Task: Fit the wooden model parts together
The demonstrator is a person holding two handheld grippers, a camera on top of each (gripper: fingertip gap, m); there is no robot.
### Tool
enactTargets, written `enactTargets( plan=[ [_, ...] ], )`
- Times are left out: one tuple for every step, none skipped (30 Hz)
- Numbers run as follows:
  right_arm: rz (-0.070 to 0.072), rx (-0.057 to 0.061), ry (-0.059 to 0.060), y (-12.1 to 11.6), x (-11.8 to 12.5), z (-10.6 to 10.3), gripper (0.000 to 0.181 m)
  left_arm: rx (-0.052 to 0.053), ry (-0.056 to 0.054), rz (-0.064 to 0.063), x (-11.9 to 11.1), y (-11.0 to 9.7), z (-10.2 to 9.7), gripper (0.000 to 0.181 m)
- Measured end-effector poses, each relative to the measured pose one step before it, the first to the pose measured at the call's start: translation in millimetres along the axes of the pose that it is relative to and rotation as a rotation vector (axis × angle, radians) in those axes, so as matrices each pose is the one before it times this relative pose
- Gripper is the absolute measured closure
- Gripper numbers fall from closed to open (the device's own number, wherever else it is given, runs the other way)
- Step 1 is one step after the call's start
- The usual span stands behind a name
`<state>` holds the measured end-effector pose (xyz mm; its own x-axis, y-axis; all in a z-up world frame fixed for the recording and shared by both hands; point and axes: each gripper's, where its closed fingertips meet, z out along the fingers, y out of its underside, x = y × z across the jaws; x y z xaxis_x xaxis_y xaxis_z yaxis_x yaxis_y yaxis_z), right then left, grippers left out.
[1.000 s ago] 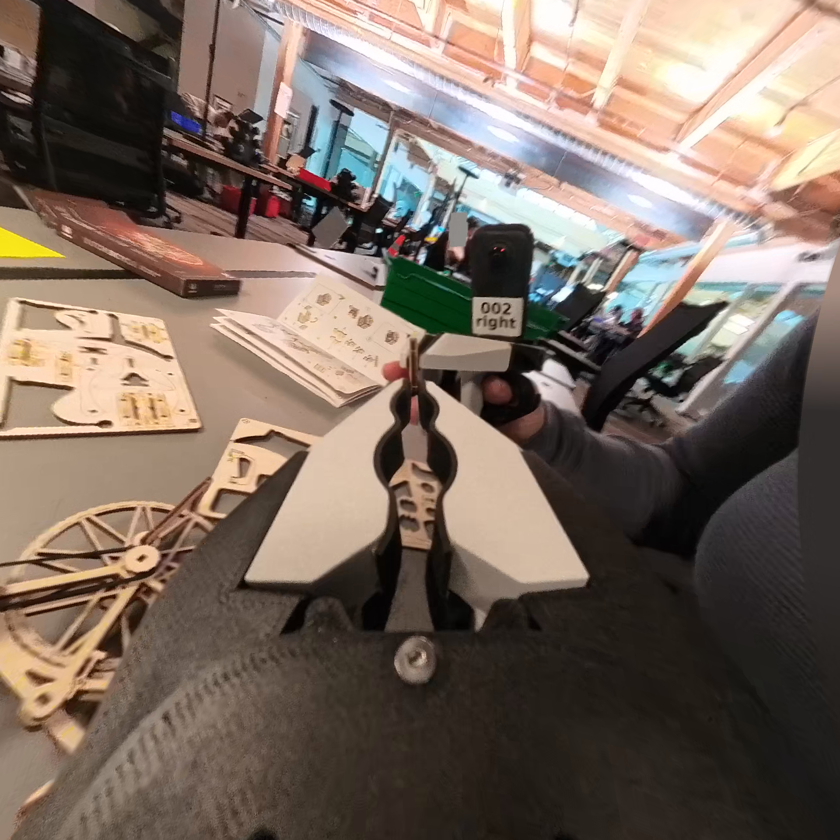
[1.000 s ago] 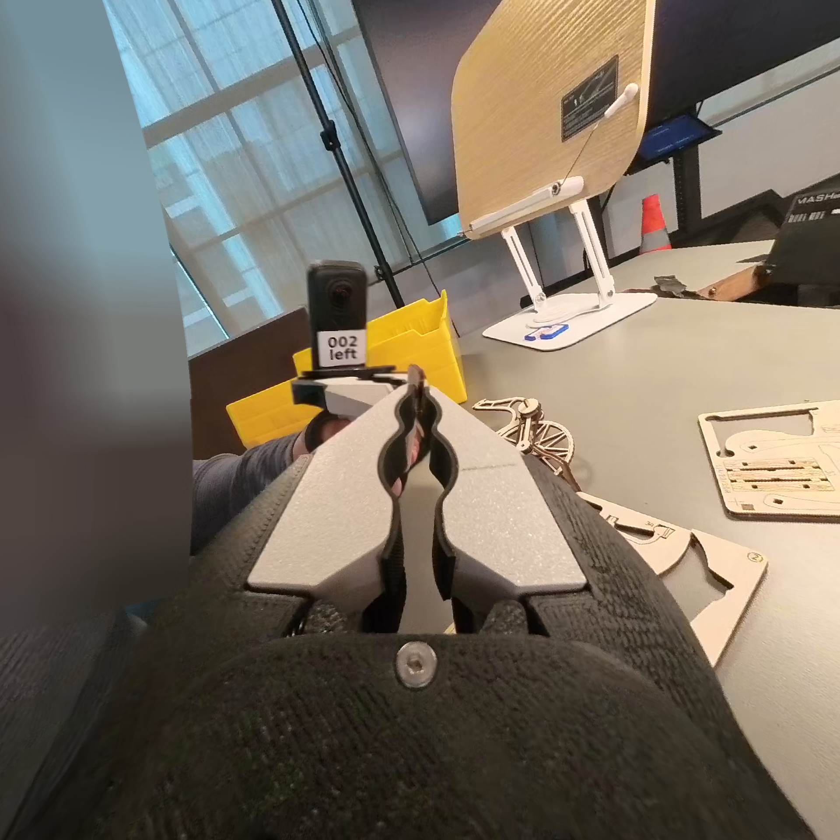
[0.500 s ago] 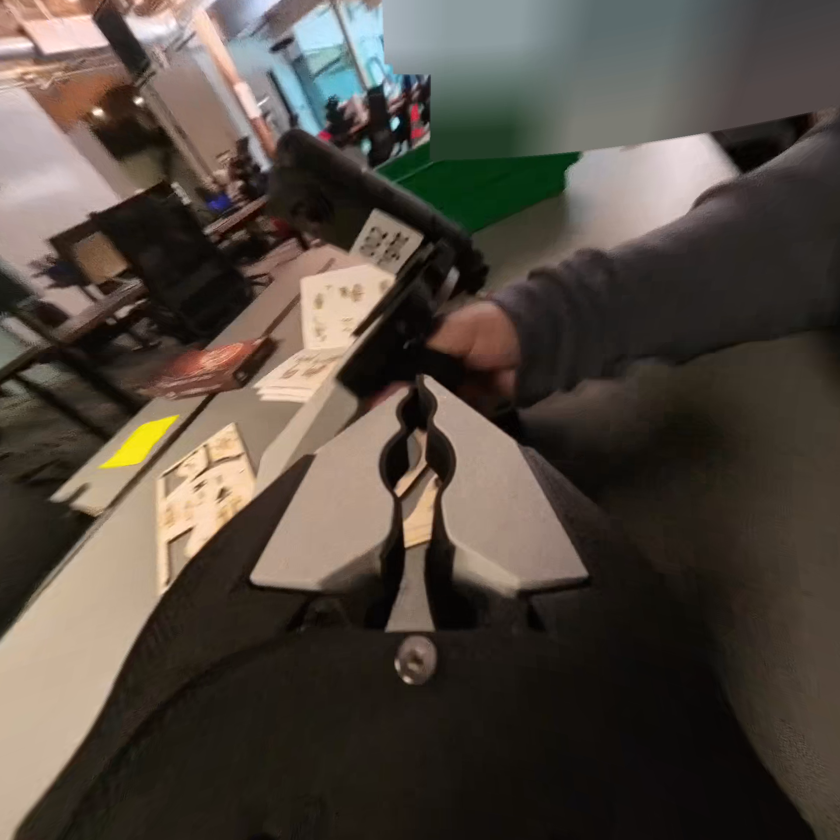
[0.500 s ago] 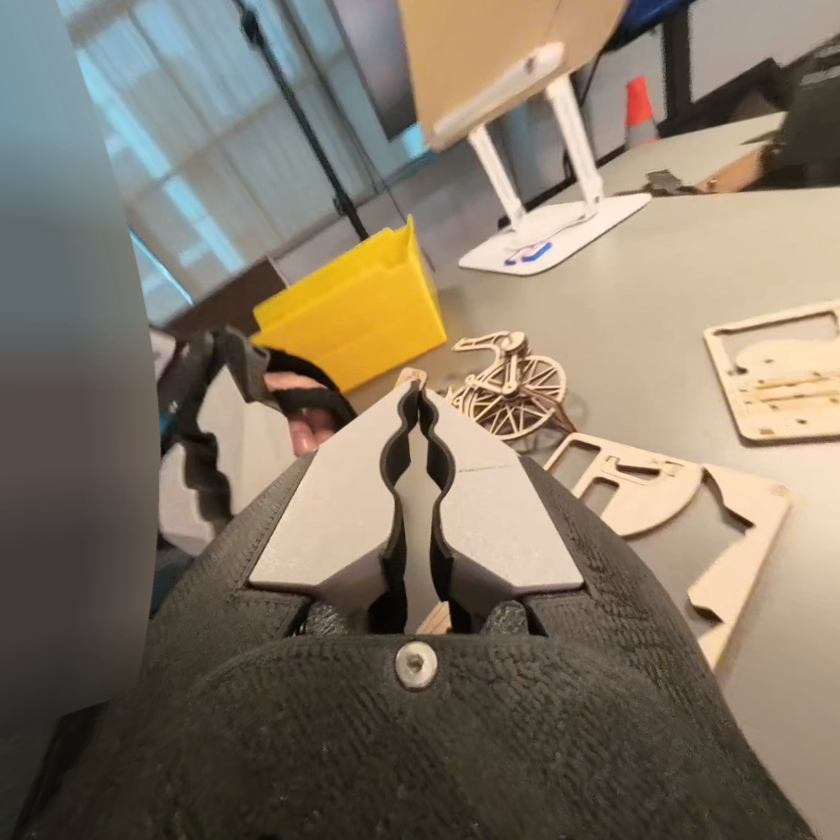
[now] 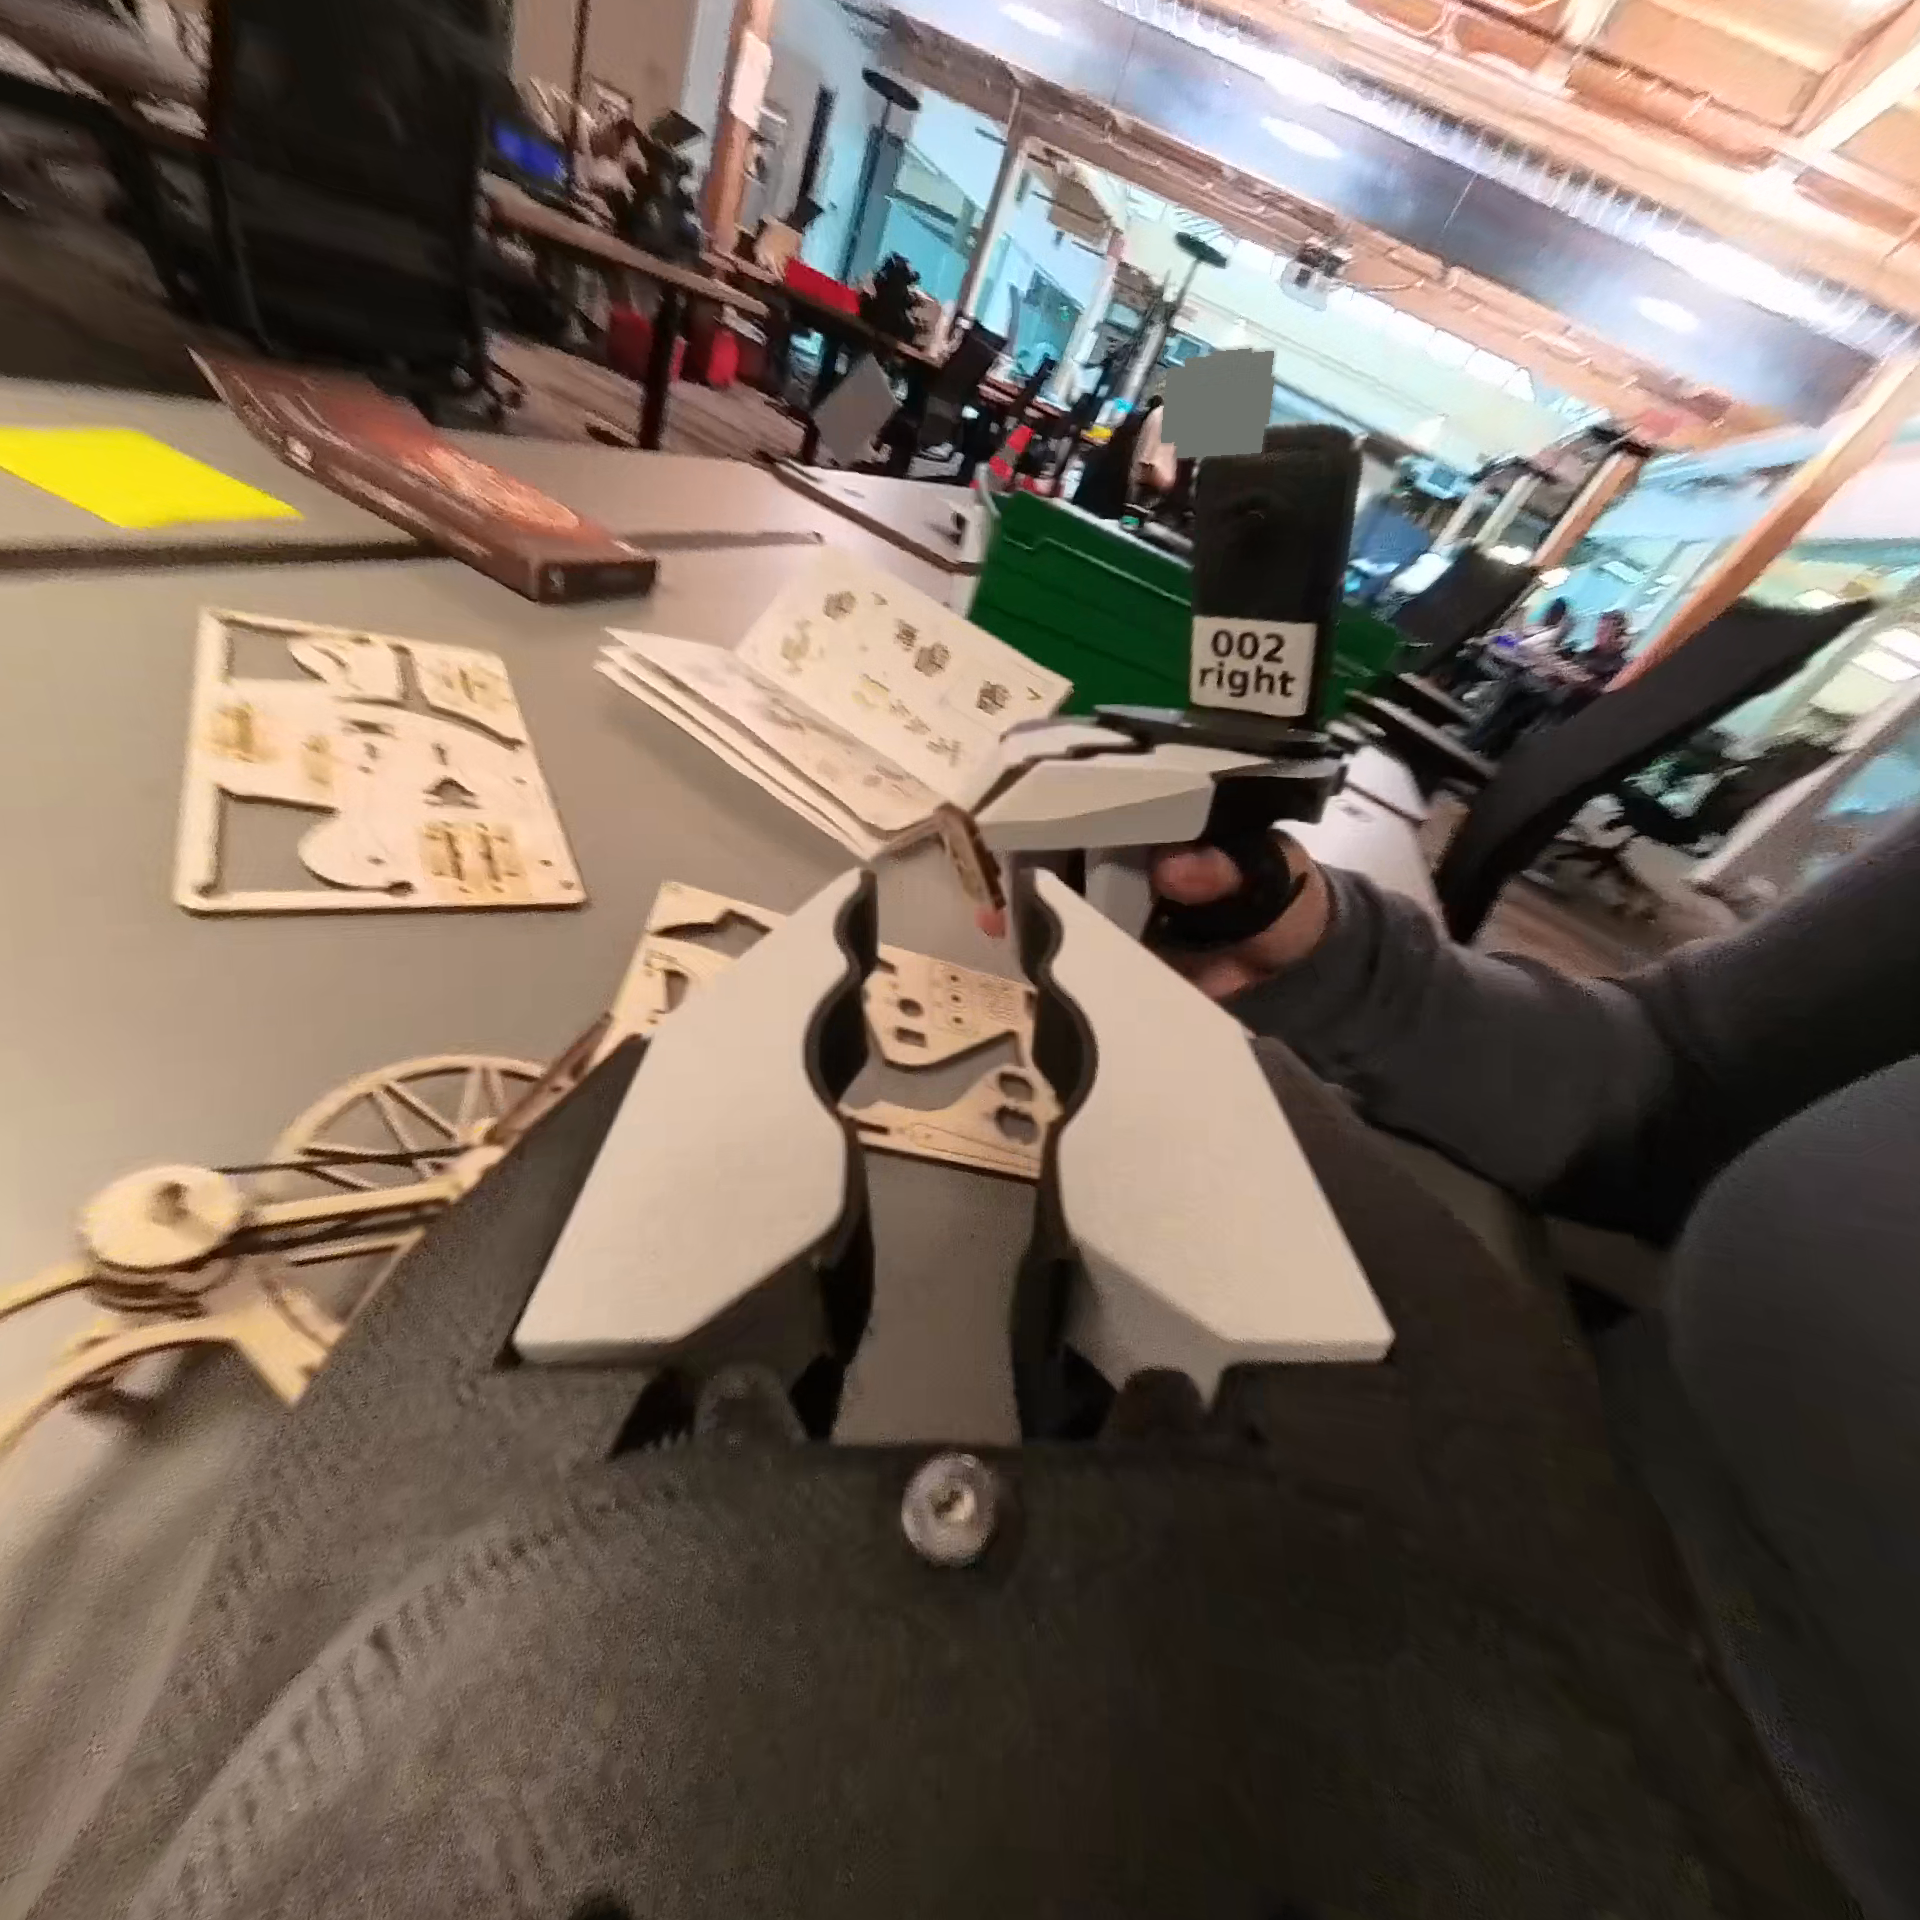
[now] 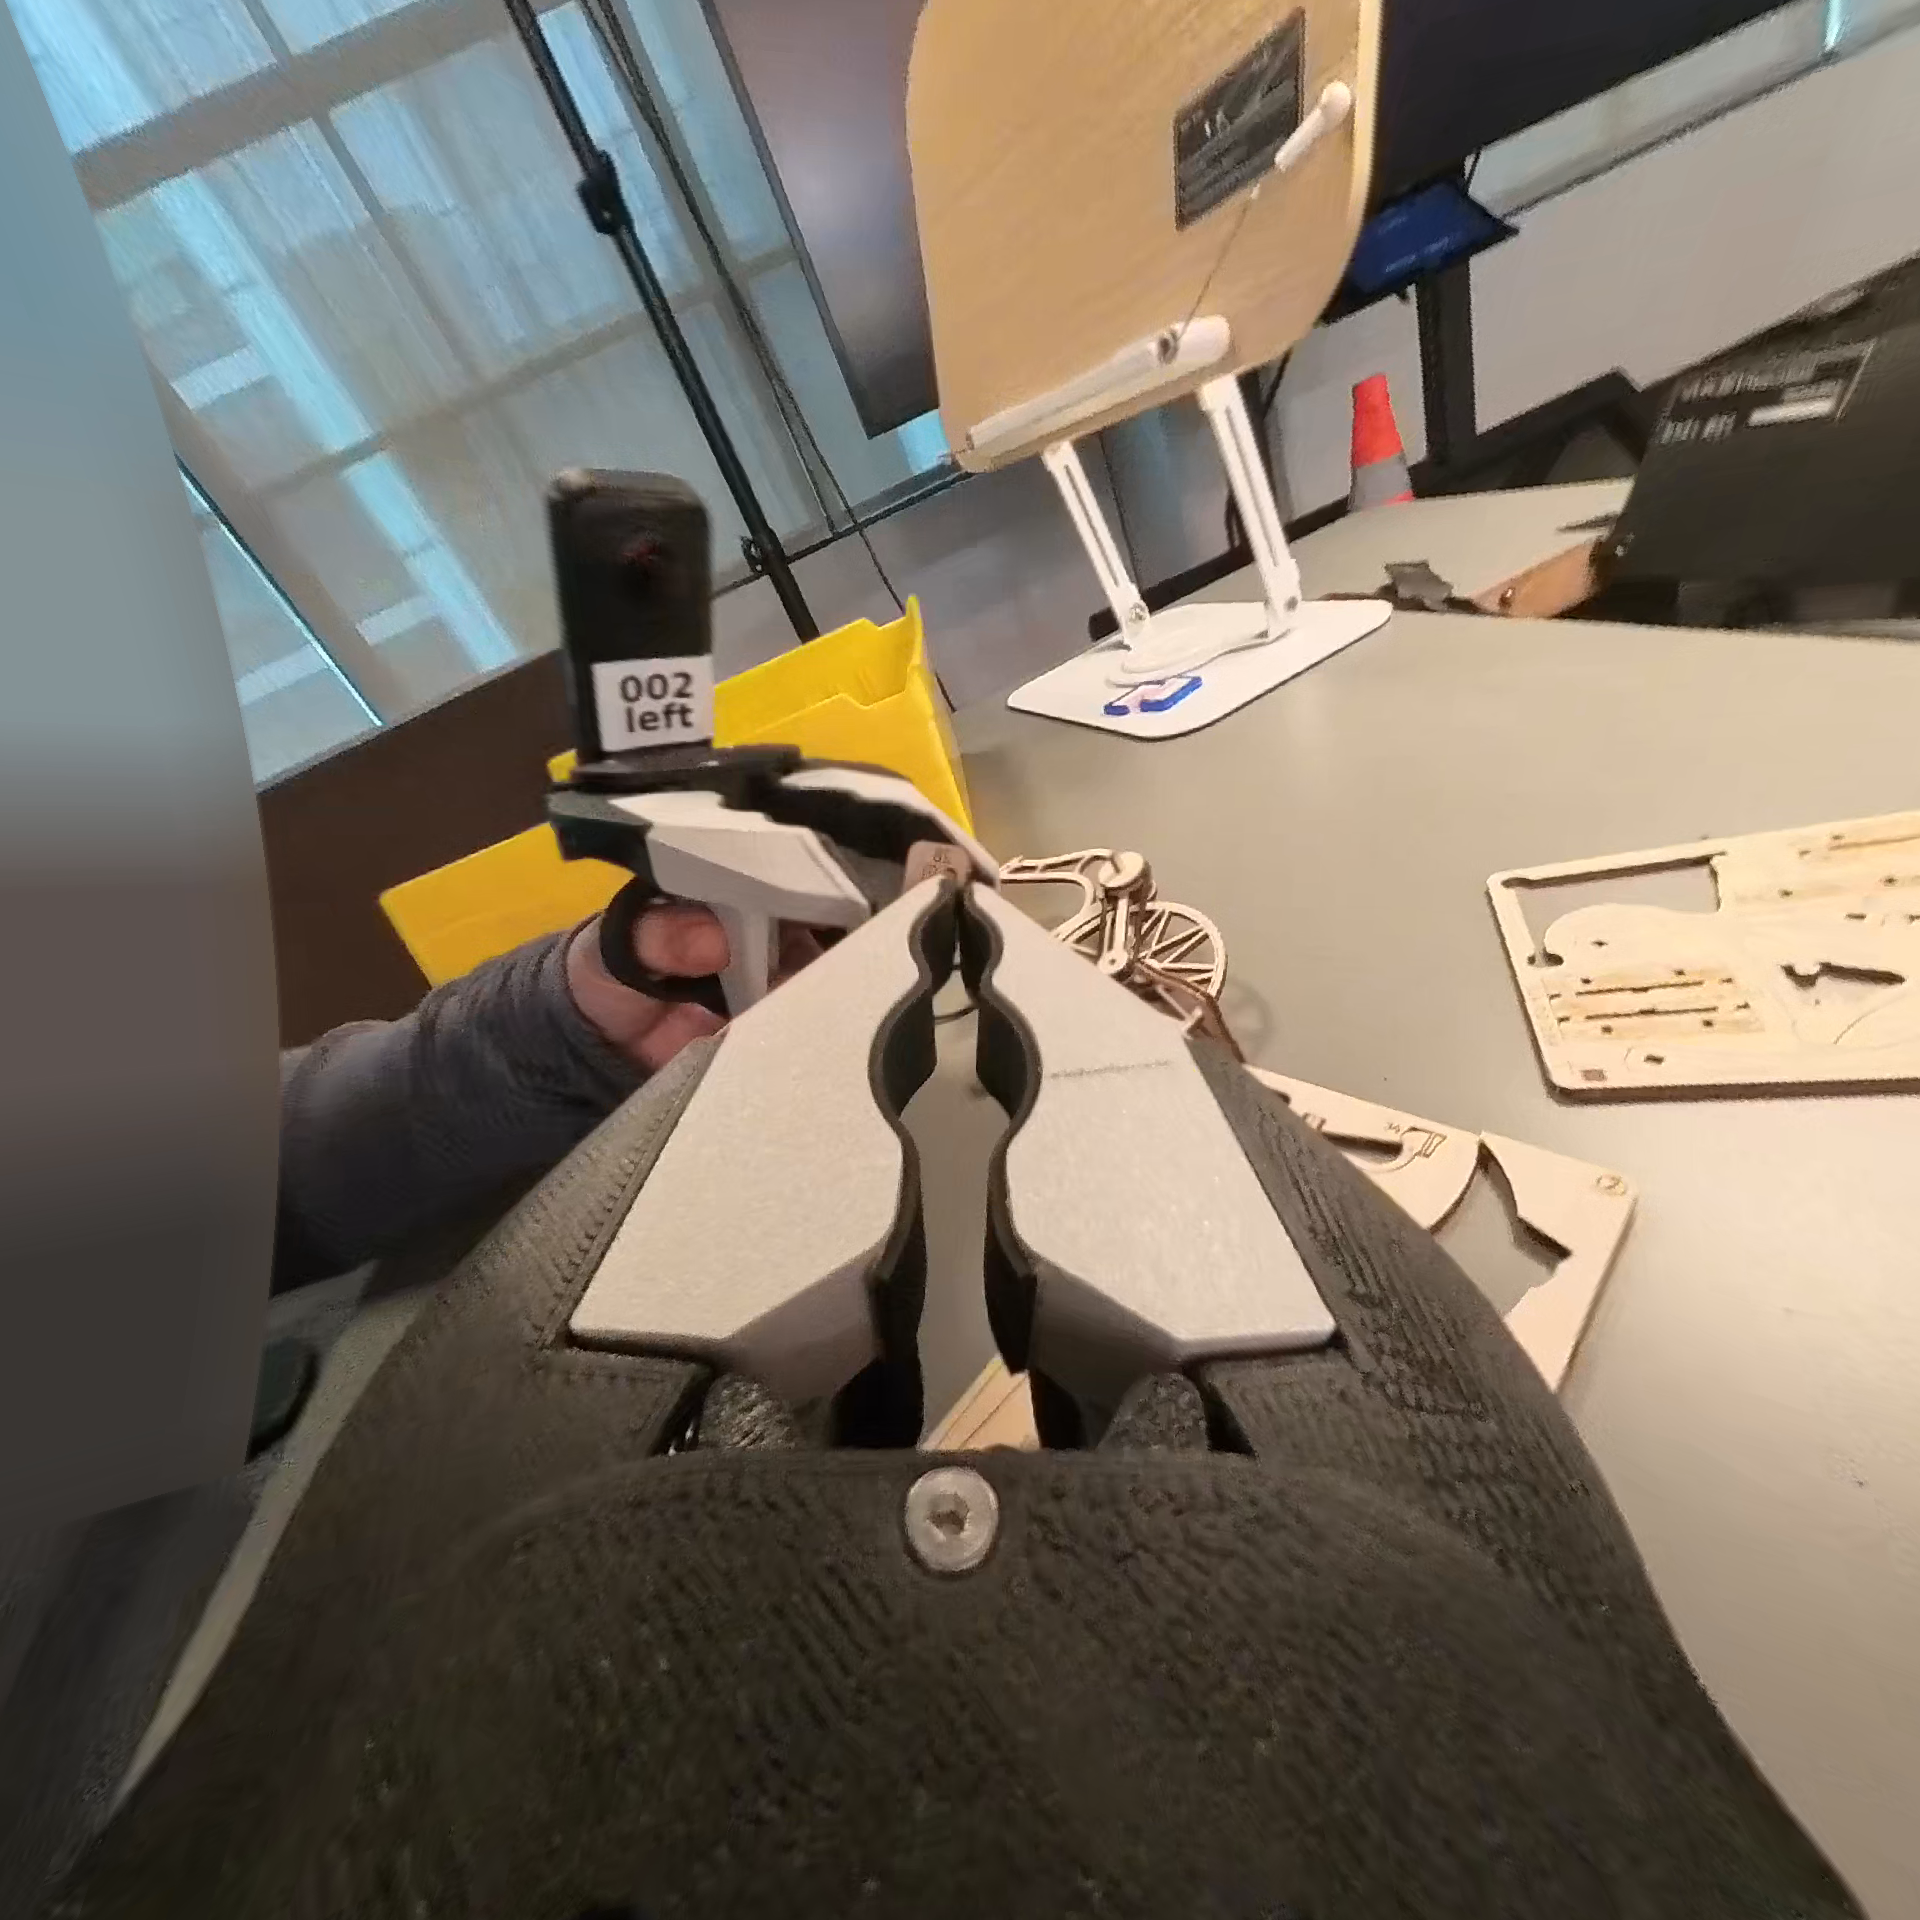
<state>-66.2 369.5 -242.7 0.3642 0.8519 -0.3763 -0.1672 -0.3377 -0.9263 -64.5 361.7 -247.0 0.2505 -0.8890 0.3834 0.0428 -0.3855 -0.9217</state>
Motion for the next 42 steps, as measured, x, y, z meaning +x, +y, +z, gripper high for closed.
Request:
enactTargets(
  plan=[
    [-0.0322, 0.0022, 0.0043, -1.4, -1.51, -0.19, 0.181, 0.0005, 0.0234, -0.0364, 1.68, 1.24, 1.81, 0.157],
    [-0.0334, 0.0007, 0.0072, -1.42, -1.33, -0.12, 0.181, 0.0133, 0.0158, -0.0245, 1.3, -0.7, 0.92, 0.159],
    [-0.0358, 0.0001, 0.004, -1.15, -1.92, 0.04, 0.181, 0.0138, 0.0129, -0.015, 1.45, -0.96, 0.55, 0.16],
    [-0.0346, -0.0048, 0.0074, -0.54, -1.46, 0.21, 0.181, 0.0072, 0.0058, -0.0088, 0.69, -0.38, 0.28, 0.162],
    [-0.0358, -0.0075, 0.0099, -0.18, -0.84, 0.23, 0.181, -0.0007, 0.0004, -0.001, 0.25, 0.27, 0.32, 0.163],
    [-0.0364, -0.0048, 0.0142, -0.23, -0.19, -0.04, 0.181, -0.0026, 0.0007, 0.0027, 0.52, 0.35, 0.41, 0.165],
    [-0.0315, -0.0054, 0.0137, -0.12, 0.13, 0.06, 0.181, 0.0021, 0.004, 0.0033, 1.28, -0.25, 0.37, 0.168],
    [-0.0252, -0.0052, 0.0118, -0.07, 0.24, 0.08, 0.181, 0.0031, 0.0077, 0.0059, 1.98, -0.09, 0.24, 0.173],
    [-0.0243, -0.003, 0.0107, -0.18, 0.38, -0.2, 0.181, 0.0034, -0.0029, 0.0082, 0.63, -0.22, 0.33, 0.177],
    [-0.024, -0.0025, 0.0126, -0.13, 0.81, -0.46, 0.181, 0.0034, -0.0234, 0.0122, -2.28, -0.25, -0.18, 0.179],
    [-0.0206, -0.0064, 0.0059, 0.32, 0.17, -0.24, 0.181, -0.0039, -0.0155, 0.0152, -1.57, 0.44, -0.23, 0.179],
    [-0.0115, -0.0066, 0.0004, 0.36, -0.35, 0.0, 0.181, -0.0101, -0.0027, 0.0162, 0.29, 0.7, -0.25, 0.179],
    [-0.0003, -0.0004, -0.0003, -0.32, -0.58, 0.11, 0.181, -0.0077, -0.0053, 0.0265, 0.33, -0.06, -0.32, 0.179],
    [0.0061, 0.001, -0.0033, -0.15, -0.72, 0.17, 0.181, -0.0141, -0.0072, 0.0341, 0.39, 0.54, -0.6, 0.179],
    [0.0066, -0.0032, -0.0075, 0.4, -0.99, 0.06, 0.181, -0.0144, -0.0092, 0.0391, 0.63, 0.66, -0.61, 0.179],
    [0.0151, -0.0047, -0.0134, 0.52, -1.4, 0.15, 0.181, -0.0141, -0.0091, 0.0442, 1.02, 0.75, -0.14, 0.179],
    [0.0255, -0.0004, -0.0148, 0.2, -0.83, -0.16, 0.181, -0.0132, -0.0108, 0.0457, 0.63, 0.57, -0.25, 0.179],
    [0.0323, 0.0014, -0.0205, 0.56, -1.05, -0.46, 0.181, -0.0144, -0.0053, 0.043, 0.93, 0.79, -0.42, 0.179],
    [0.0366, 0.0014, -0.0228, 0.34, -1.21, -0.35, 0.181, -0.0102, -0.0051, 0.0395, 0.63, 0.75, -0.38, 0.179],
    [0.0259, -0.0047, -0.0145, 1.22, -0.38, 0.09, 0.181, -0.0131, -0.0023, 0.0218, 0.18, 1.41, -0.2, 0.18],
    [0.0108, -0.0065, -0.0103, 1.37, -0.54, 0.01, 0.181, -0.0072, 0.0057, 0.0219, 0.75, 1.3, -0.6, 0.179],
    [0.0113, -0.0032, -0.0141, 0.7, -1.21, 0.18, 0.181, 0.0016, 0.0141, 0.0131, 1.42, 0.28, -0.99, 0.179],
    [0.0148, 0.0019, -0.0203, -0.16, -2.12, -0.06, 0.181, 0.0031, 0.0219, -0.0037, 2.18, -0.37, -1.07, 0.18],
    [0.0154, 0.006, -0.0286, -0.68, -3.18, -0.44, 0.18, 0.0105, 0.0309, -0.0019, 3.41, -1.23, -1.13, 0.179],
    [0.0197, 0.0026, -0.038, -0.3, -4.3, -0.4, 0.178, 0.0075, 0.0394, -0.0094, 5.11, -0.92, -0.18, 0.179],
    [0.0229, -0.0017, -0.0486, 0.48, -6.28, 0.5, 0.178, 0.0026, 0.0349, -0.0071, 5.21, -0.11, 1.16, 0.179],
    [0.0137, -0.0024, -0.0255, 0.71, -3.42, 0.53, 0.178, -0.0014, 0.0078, 0.0025, 1.56, 0.69, 0.77, 0.179],
    [-0.0045, -0.0058, -0.0056, 0.63, -0.55, -0.32, 0.178, -0.0032, -0.0031, 0.0059, -0.08, 0.4, 0.18, 0.179],
    [-0.0005, -0.0022, -0.005, -0.38, -0.13, -0.61, 0.178, 0.0065, 0.0018, -0.0013, 0.0, -0.83, 0.3, 0.179],
    [0.005, 0.0039, -0.0058, -0.99, -0.08, -0.81, 0.178, 0.0135, 0.0058, -0.0195, -0.1, -1.33, 0.45, 0.179],
    [0.0012, 0.0079, -0.0033, -1.21, 0.09, -0.95, 0.178, 0.0133, 0.0088, -0.0298, -0.07, -1.27, 0.76, 0.179],
    [0.0004, 0.0038, -0.0011, -0.41, 0.37, -1.06, 0.178, 0.0049, 0.0046, -0.0219, -0.12, -0.13, 0.93, 0.179],
    [-0.0026, -0.0028, 0.0023, 0.34, 0.62, -0.78, 0.177, -0.0044, -0.0051, -0.0033, -0.76, 1.1, 0.95, 0.179],
    [-0.009, -0.0086, 0.0075, 1.09, 1.03, -0.23, 0.176, -0.0102, -0.0093, 0.0012, -1.18, 1.67, 0.67, 0.179],
    [-0.0105, -0.0046, 0.008, 0.5, 0.54, 0.12, 0.174, -0.0076, -0.0073, -0.0041, -1.28, 1.37, 0.65, 0.179],
    [-0.0065, -0.0048, 0.0041, 0.46, 0.3, 0.23, 0.173, -0.0001, -0.0001, -0.012, -0.55, 0.41, 0.41, 0.179],
    [-0.0006, -0.002, -0.0001, 0.35, 0.13, -0.02, 0.171, -0.0014, -0.0013, -0.0131, -0.83, 0.53, 0.43, 0.179],
    [0.0015, 0.0, 0.0035, 0.26, 0.99, -0.4, 0.171, -0.0025, -0.0036, -0.0099, -1.09, 0.74, 0.23, 0.179],
    [-0.0007, 0.0006, 0.0058, 0.08, 1.4, -0.66, 0.17, -0.0027, -0.005, -0.0059, -1.37, 0.62, -0.02, 0.179],
    [-0.0006, -0.0029, 0.0048, 0.46, 1.25, -0.6, 0.17, -0.0014, -0.0029, -0.0058, -0.91, 0.4, -0.25, 0.179],
    [-0.0012, -0.0049, 0.0056, 0.79, 1.25, -0.47, 0.171, 0.0009, 0.0029, -0.0055, -0.09, -0.1, -0.31, 0.179],
    [-0.0038, -0.0044, 0.0062, 0.84, 1.07, -0.24, 0.173, 0.0035, 0.002, -0.0034, -0.09, -0.56, -0.58, 0.179]
  ],
)
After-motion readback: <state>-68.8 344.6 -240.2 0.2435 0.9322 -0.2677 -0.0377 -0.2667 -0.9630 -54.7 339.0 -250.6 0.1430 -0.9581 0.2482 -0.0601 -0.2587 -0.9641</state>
